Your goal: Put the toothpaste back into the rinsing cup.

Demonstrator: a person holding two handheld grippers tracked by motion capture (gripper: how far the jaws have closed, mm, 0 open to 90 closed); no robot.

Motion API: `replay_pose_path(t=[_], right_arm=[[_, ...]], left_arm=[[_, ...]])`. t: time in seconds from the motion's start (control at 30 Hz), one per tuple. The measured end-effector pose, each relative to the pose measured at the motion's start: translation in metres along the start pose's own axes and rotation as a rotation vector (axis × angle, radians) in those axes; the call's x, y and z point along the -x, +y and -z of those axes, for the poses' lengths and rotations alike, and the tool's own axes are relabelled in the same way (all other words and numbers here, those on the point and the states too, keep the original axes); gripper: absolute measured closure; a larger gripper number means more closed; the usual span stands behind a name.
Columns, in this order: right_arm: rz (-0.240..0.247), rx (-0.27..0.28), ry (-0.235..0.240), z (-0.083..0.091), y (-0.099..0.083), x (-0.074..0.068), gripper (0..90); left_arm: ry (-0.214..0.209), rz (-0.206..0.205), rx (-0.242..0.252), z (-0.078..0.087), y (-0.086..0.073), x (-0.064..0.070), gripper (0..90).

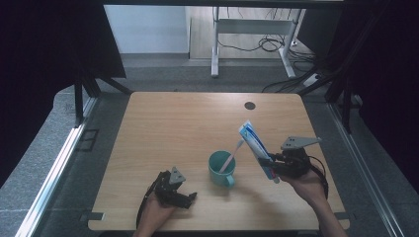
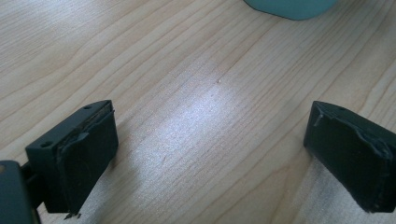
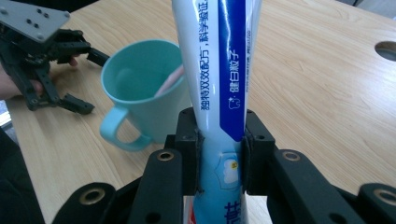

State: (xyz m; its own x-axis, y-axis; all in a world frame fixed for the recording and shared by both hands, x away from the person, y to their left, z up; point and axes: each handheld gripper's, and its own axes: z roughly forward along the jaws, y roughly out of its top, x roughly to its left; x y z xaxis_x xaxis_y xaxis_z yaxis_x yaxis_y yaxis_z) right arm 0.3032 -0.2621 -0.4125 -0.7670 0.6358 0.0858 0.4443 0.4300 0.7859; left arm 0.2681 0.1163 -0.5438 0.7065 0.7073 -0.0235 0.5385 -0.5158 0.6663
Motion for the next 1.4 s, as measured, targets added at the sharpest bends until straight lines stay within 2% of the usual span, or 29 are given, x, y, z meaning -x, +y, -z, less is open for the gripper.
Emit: replay_pose_path(t=[0.6, 1.07, 1.4], right_arm=[[0.021, 0.030, 0.059, -0.010, 0.021, -0.018, 72.3], [0.028, 0.042, 0.100, -0.026, 0.036, -0.030, 72.3], [0.029, 0.054, 0.106, -0.037, 0.045, -0.036, 72.3]], left_arm=[[0.000, 0.002, -0.001, 0.000, 0.000, 0.000, 3.1], [0.000, 0.000, 0.000, 0.000, 0.000, 0.000, 3.1], [-0.001, 0.000, 0.000, 0.000, 0.000, 0.000, 3.2]])
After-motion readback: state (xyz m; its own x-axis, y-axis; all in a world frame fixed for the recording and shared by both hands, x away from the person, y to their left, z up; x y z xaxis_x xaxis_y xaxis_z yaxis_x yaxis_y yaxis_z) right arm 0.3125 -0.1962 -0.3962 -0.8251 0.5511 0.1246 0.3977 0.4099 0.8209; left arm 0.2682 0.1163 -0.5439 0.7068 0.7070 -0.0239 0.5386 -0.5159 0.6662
